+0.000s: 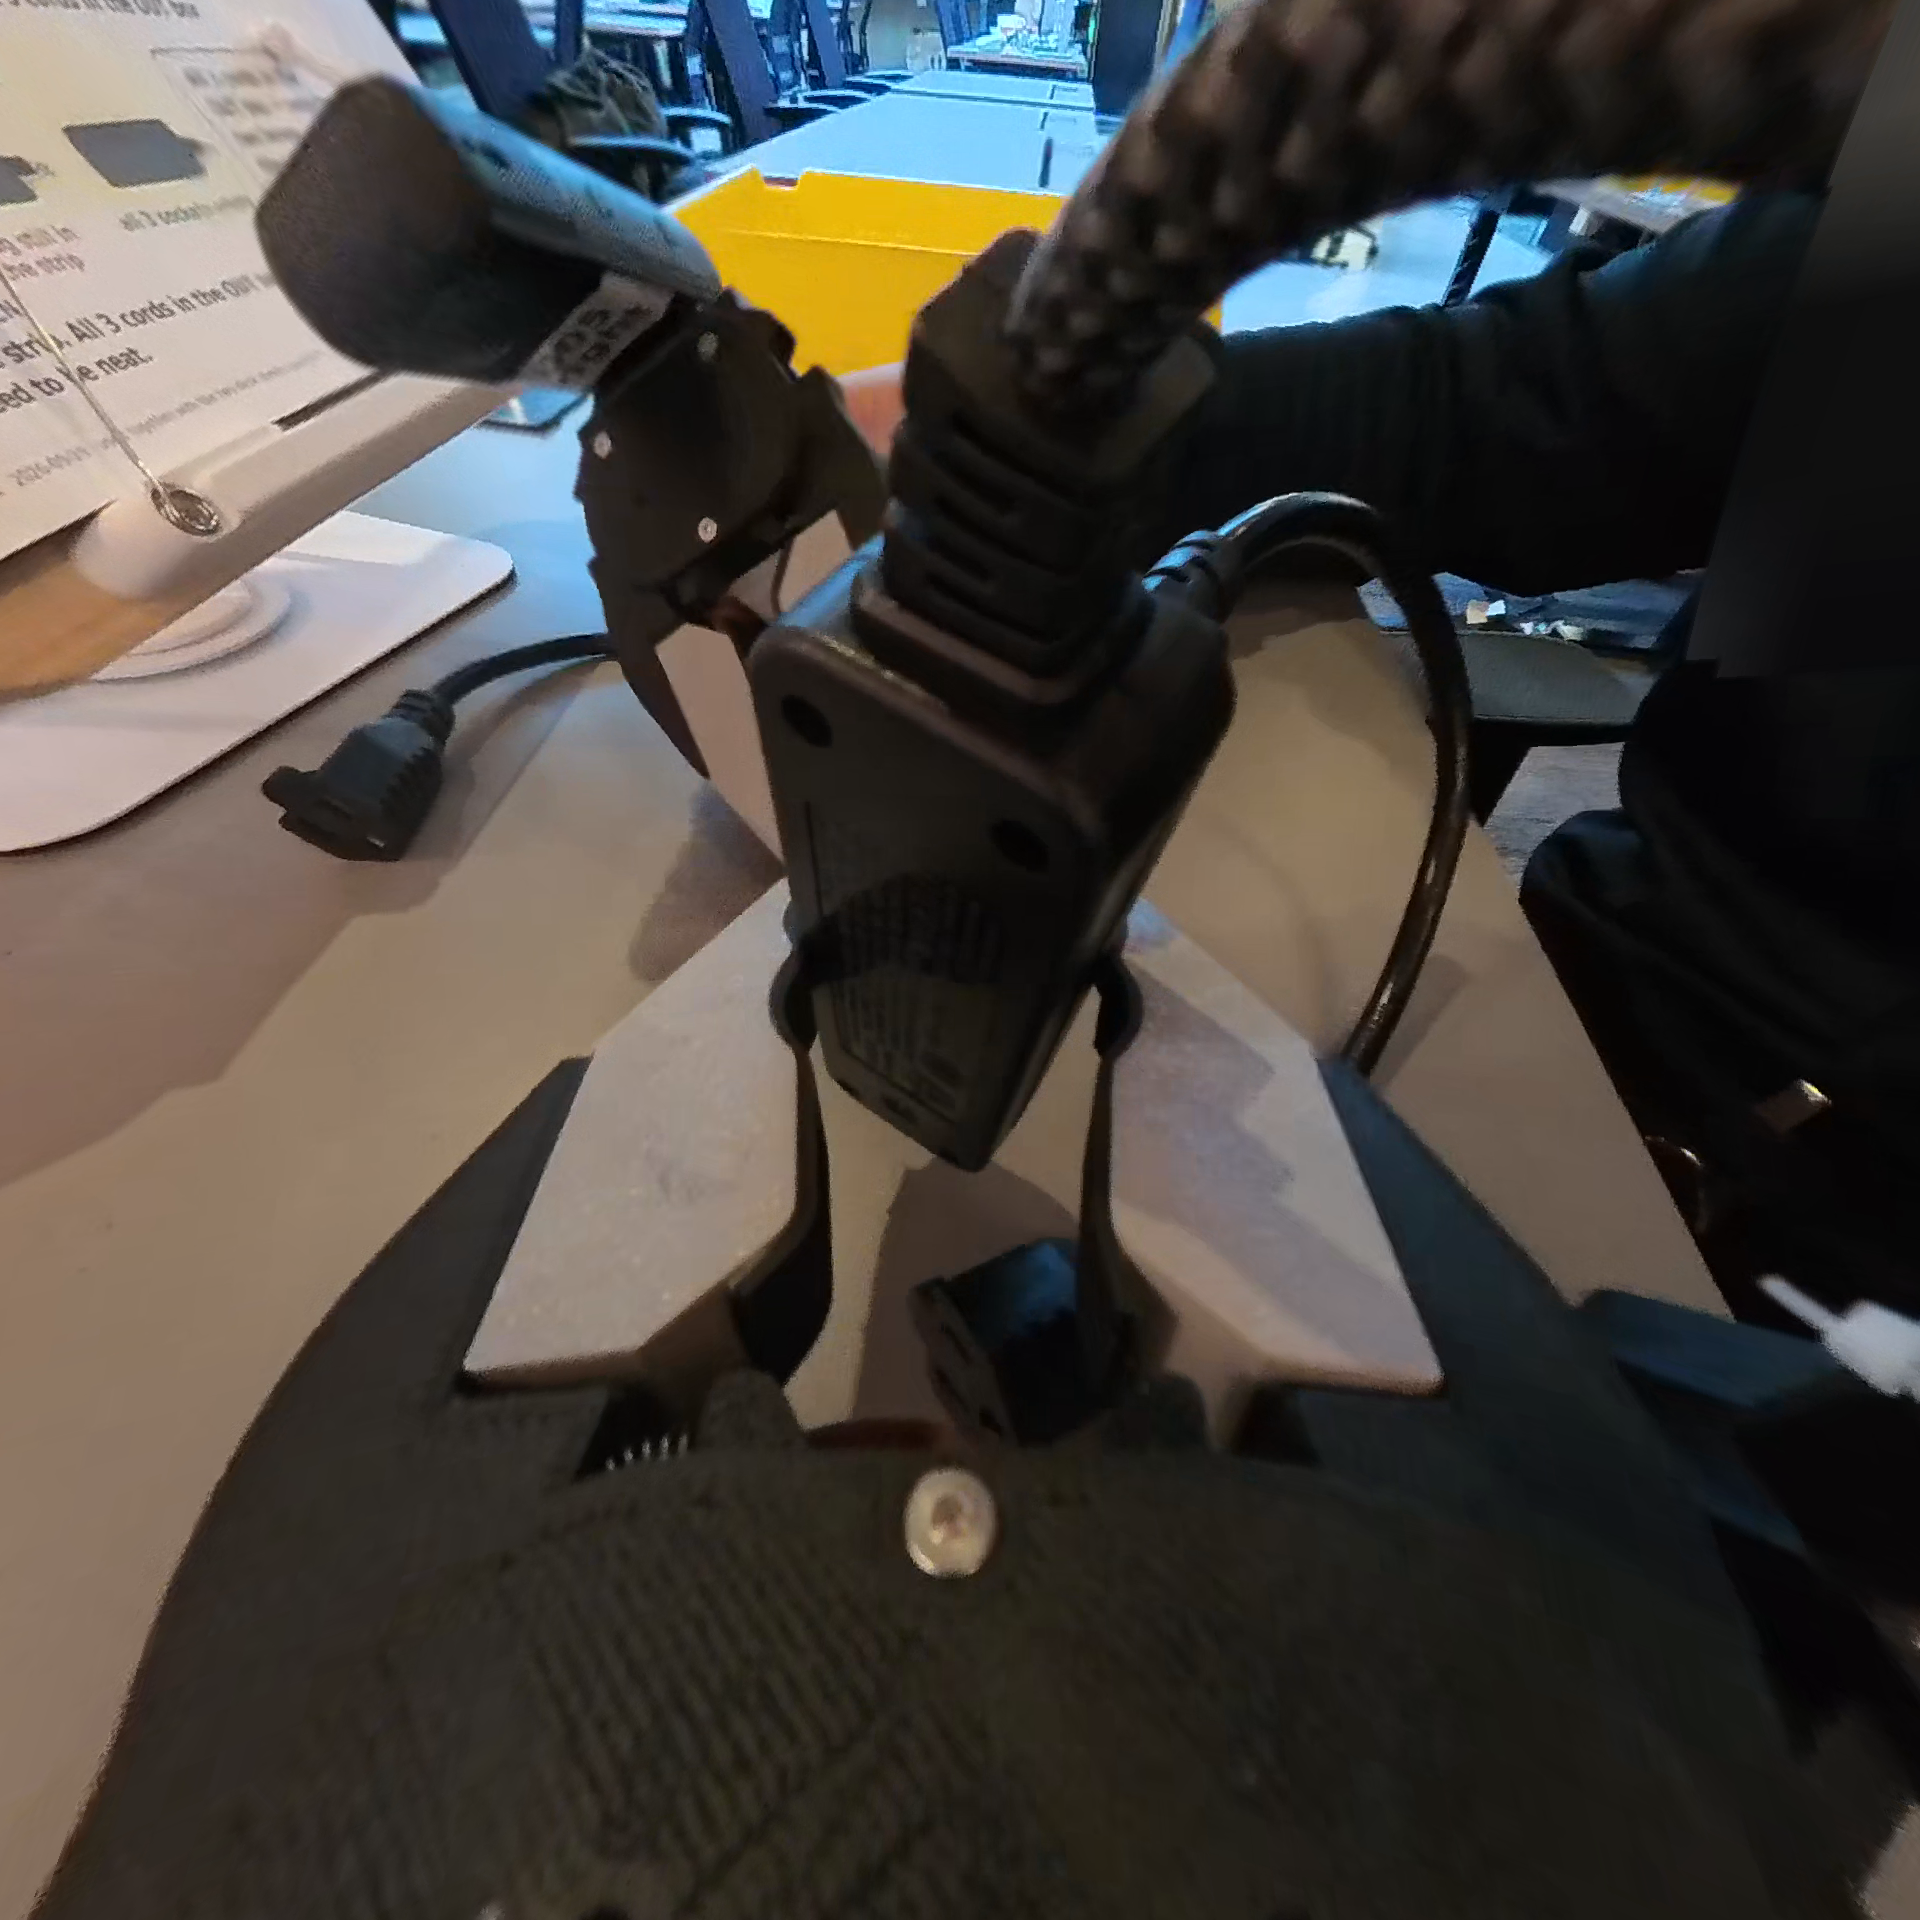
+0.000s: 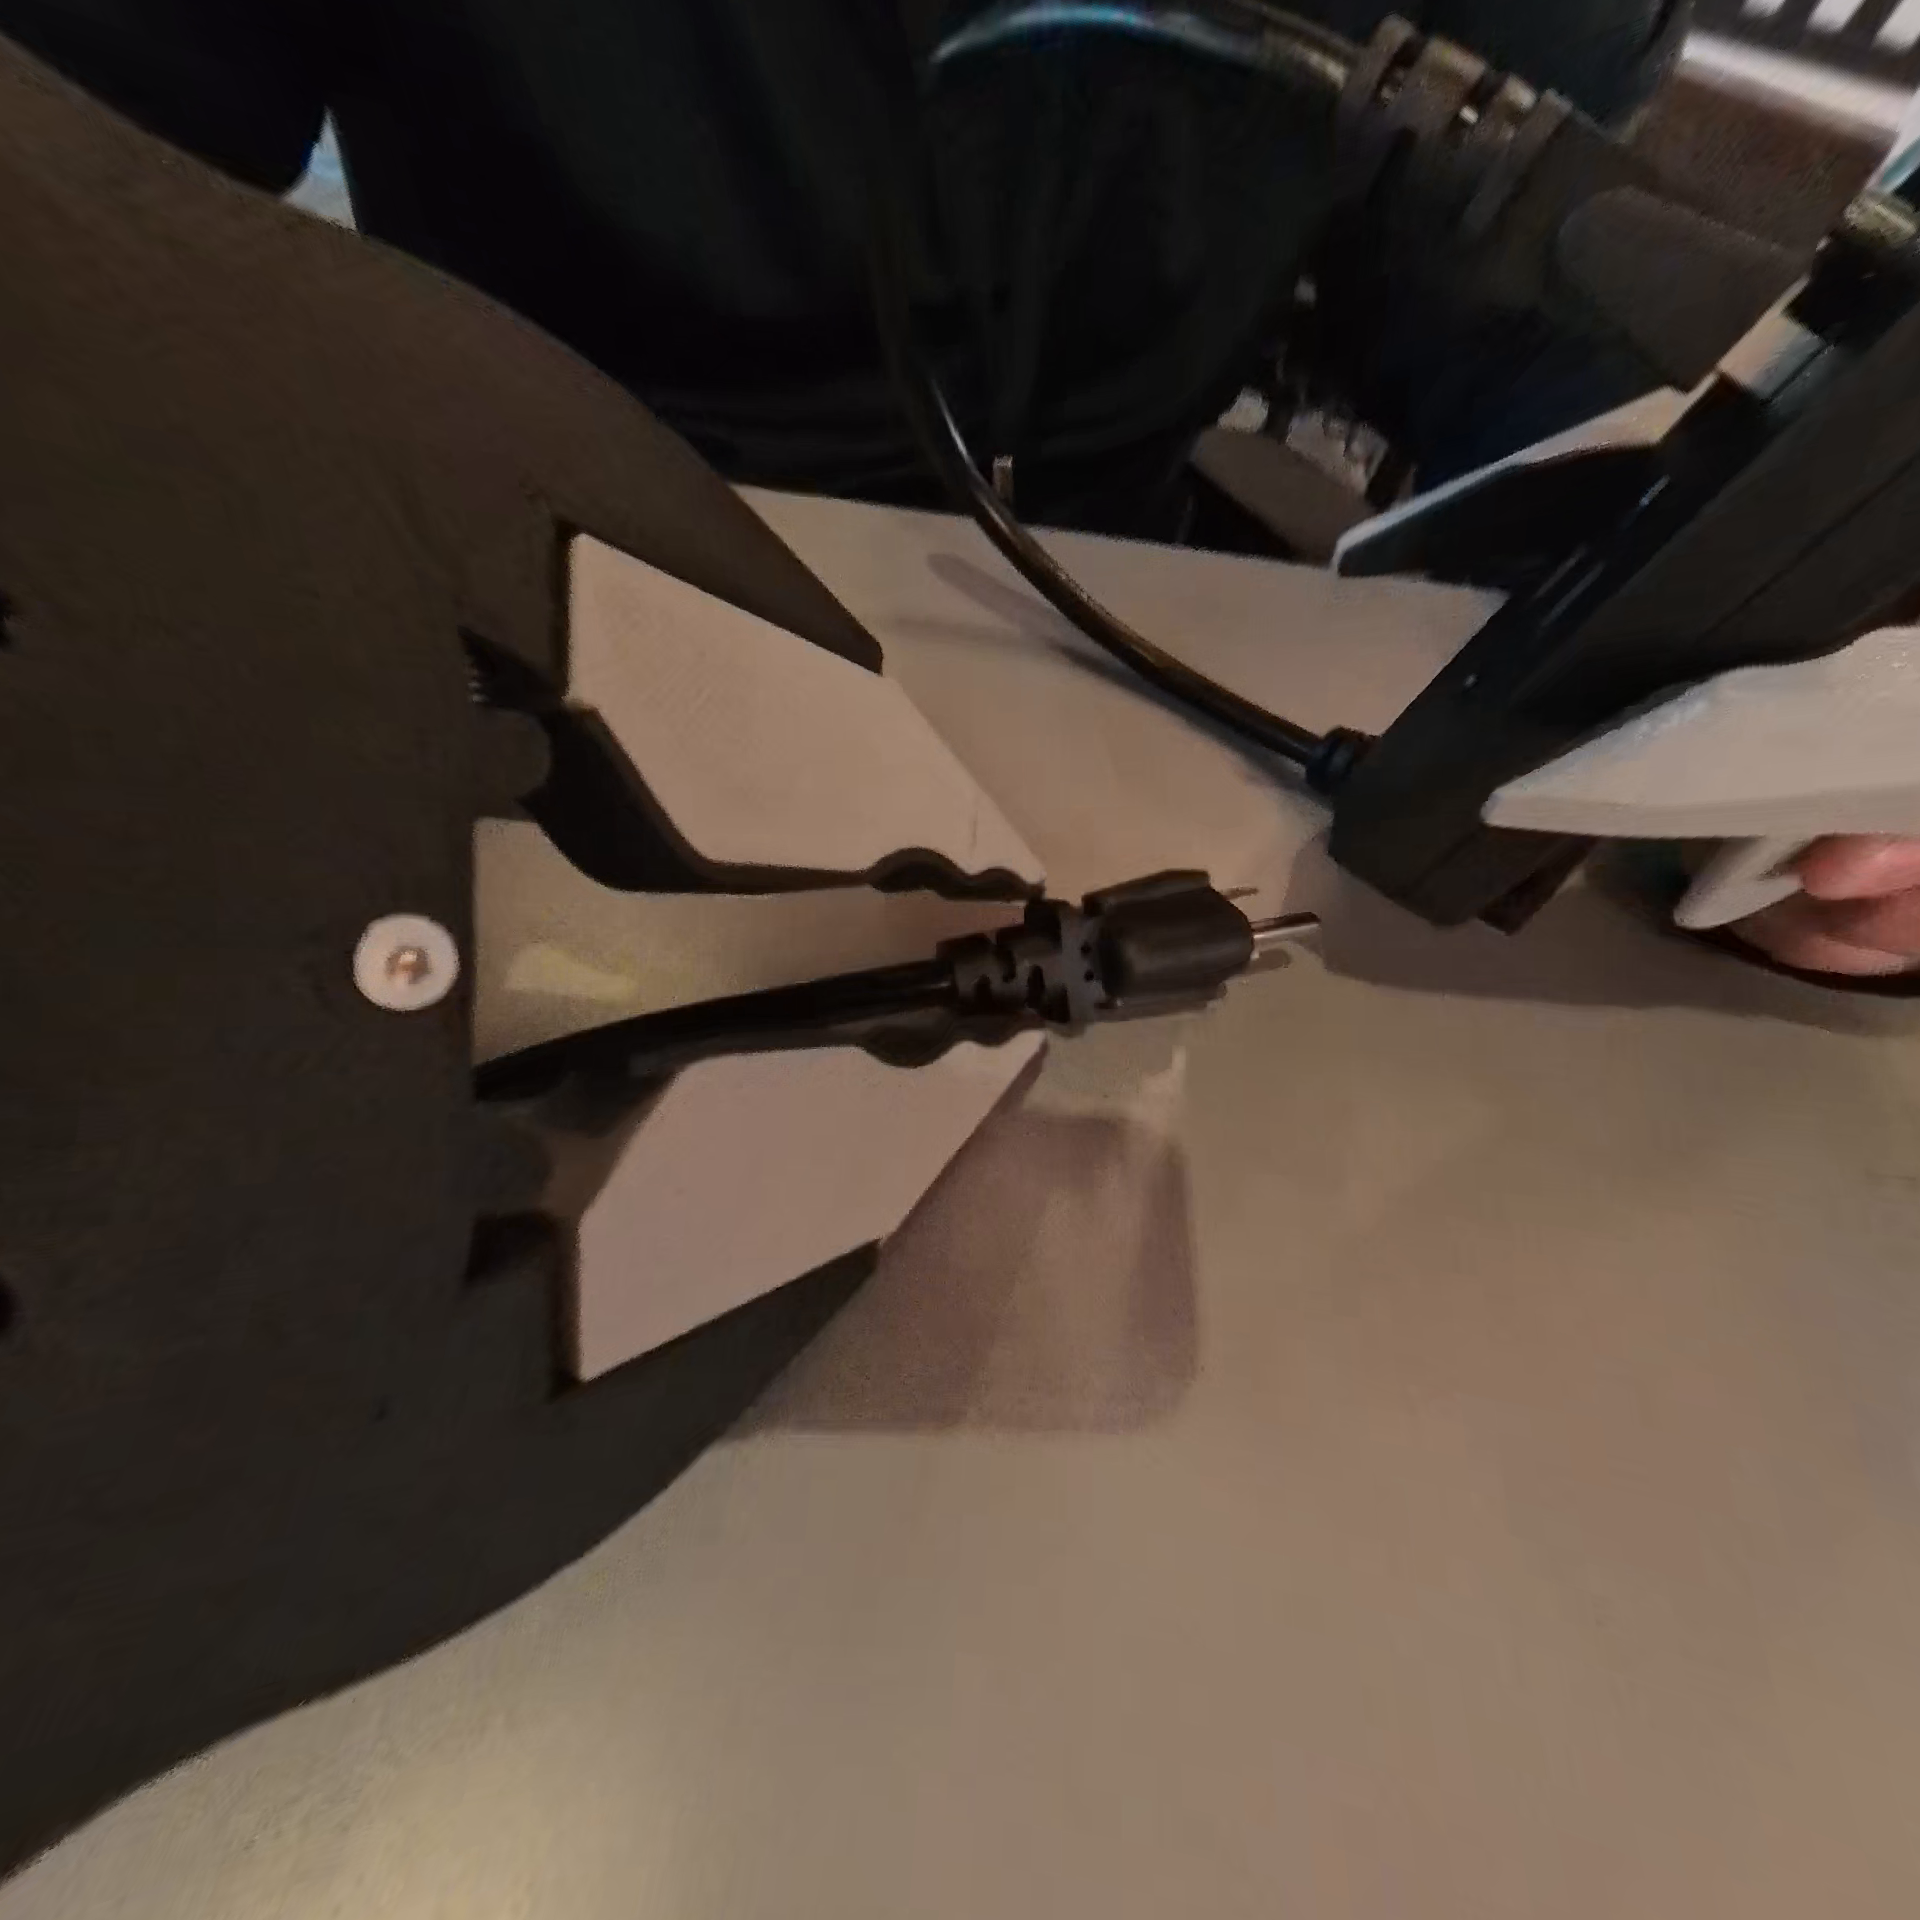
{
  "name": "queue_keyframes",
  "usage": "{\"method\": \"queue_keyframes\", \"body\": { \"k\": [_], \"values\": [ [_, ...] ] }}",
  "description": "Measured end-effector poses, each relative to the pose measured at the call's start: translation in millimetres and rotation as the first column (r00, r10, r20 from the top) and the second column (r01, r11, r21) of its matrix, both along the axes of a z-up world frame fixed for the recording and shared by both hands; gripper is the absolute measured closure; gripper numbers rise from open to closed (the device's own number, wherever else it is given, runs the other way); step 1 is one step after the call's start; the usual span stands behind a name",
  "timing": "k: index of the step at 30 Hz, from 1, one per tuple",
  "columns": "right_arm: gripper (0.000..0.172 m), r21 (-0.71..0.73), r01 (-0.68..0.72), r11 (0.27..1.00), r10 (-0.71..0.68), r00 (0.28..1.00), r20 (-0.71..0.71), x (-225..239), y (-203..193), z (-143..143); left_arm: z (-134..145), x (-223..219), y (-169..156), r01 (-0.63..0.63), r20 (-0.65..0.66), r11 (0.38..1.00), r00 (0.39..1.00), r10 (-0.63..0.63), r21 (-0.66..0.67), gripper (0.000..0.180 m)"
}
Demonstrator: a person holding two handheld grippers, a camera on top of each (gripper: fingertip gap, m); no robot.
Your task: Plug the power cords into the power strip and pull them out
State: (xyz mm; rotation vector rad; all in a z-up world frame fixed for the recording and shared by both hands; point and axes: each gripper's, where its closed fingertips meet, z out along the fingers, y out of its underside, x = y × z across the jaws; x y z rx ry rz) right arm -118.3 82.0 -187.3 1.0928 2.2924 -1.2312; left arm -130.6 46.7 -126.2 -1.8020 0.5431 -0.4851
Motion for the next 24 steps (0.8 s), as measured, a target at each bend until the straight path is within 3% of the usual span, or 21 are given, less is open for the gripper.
{"method": "queue_keyframes", "body": {
  "k": [3,7,11,13,16,19,24],
  "values": [
    [0.154,-0.023,0.008,1.0,-0.008,1.0,-0.029,1,-2,0,-2,-3,2,-0.02,-0.011,1.0,1.0,0.02,-0.012,0.13],
    [0.155,0.196,0.051,0.979,0.015,0.946,-0.324,-4,3,2,-11,-20,11,-0.133,0.003,0.987,0.991,0.134,-0.088,0.13],
    [0.156,0.482,0.244,0.842,0.124,0.782,-0.611,-16,19,13,-12,-30,16,-0.193,0.06,0.972,0.977,0.203,-0.132,0.13],
    [0.157,0.566,0.313,0.763,0.202,0.715,-0.669,-19,19,15,-11,-32,18,-0.2,0.106,0.967,0.97,0.217,-0.156,0.13],
    [0.159,0.616,0.36,0.701,0.284,0.651,-0.704,-21,9,17,-9,-33,21,-0.201,0.193,0.962,0.952,0.236,-0.185,0.131],
    [0.159,0.609,0.349,0.712,0.26,0.674,-0.691,-23,1,18,-9,-35,24,-0.213,0.245,0.953,0.933,0.264,-0.214,0.131],
    [0.159,0.579,0.336,0.743,0.126,0.779,-0.614,-23,5,21,-5,-40,29,-0.236,0.326,0.945,0.896,0.302,-0.226,0.131]
  ]
}}
